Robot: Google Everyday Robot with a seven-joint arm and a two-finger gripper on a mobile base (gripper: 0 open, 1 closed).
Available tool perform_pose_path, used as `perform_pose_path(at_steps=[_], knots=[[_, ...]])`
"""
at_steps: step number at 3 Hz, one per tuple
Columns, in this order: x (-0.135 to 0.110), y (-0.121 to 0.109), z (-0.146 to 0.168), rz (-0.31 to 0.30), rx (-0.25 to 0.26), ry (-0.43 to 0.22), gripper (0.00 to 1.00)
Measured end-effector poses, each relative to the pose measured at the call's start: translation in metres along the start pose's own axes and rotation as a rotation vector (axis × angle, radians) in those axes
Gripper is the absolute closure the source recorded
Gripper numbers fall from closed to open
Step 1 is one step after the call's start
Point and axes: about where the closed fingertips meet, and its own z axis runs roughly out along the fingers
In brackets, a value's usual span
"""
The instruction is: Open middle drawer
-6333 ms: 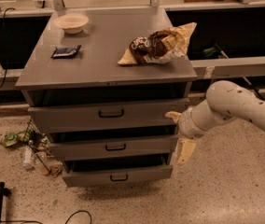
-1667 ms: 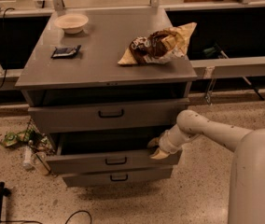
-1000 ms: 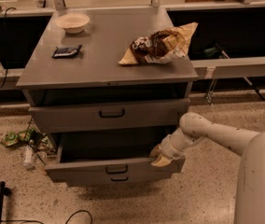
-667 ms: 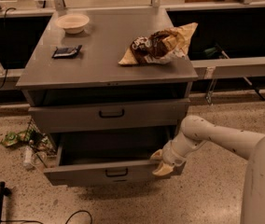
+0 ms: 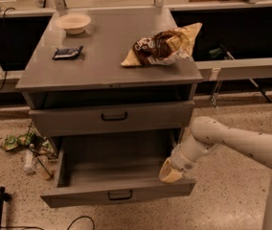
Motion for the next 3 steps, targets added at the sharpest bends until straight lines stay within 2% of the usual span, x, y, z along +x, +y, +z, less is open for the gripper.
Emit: perform_pose_path(at_steps=[1,2,3], knots=[[-0.009,-0.004,-0.028,0.003,0.053,0.015,0.38],[-0.018,-0.016,-0.051,-0.028,0.111,0.030,0.38],[-0.023,-0.052,-0.053,-0.079,0.199,0.013,0.68]])
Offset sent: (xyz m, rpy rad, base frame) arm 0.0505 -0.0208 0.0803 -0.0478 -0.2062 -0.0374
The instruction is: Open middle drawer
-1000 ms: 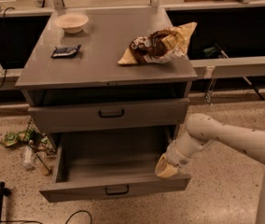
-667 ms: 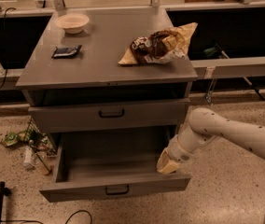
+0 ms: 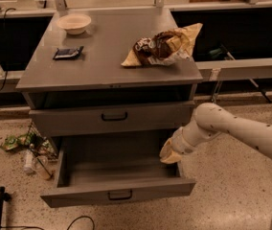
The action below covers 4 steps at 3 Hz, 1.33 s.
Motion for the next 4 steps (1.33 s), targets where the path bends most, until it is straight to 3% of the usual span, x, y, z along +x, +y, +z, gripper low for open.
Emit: perform_pose_path(at_steps=[1,2,4], knots=[[0.001,-0.022,0.011,-0.017,0.047,-0.019,0.92],[0.013,-0.025,0.052,-0.014,0.025,-0.030,1.00],[0.028,0.010,0.105,0.042,-0.069,-0.047,1.00]])
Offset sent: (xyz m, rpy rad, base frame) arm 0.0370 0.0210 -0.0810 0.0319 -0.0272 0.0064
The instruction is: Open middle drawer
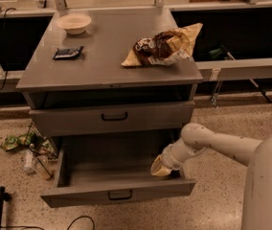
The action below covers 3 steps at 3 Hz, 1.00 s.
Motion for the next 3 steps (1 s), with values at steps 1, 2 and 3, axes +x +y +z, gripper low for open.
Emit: perform_pose_path(at_steps=[1,2,3], knots=[[0.006,0.026,0.010,0.037,-0.054,0.004,1.00],[0.007,0.050,0.010,0.064,-0.102,0.006,1.00],[0.005,0.069,0.006,0.080,-0.136,0.004,1.00]])
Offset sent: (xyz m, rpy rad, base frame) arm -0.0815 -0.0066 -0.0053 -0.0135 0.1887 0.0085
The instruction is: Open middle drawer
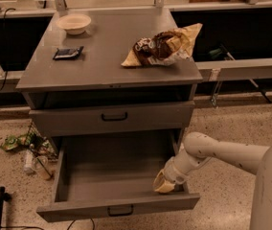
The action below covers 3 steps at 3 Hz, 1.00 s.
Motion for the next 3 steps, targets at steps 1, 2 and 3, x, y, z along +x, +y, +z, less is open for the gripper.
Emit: perform_pose_path(at_steps=[1,2,3], knots=[[-0.008,-0.009,-0.026,-0.014,0.089,-0.020,1.00],[-0.018,-0.021,-0.066,-0.043,0.235,-0.028,1.00],[-0.019,-0.015,-0.113,-0.030,0.354,-0.068,1.00]])
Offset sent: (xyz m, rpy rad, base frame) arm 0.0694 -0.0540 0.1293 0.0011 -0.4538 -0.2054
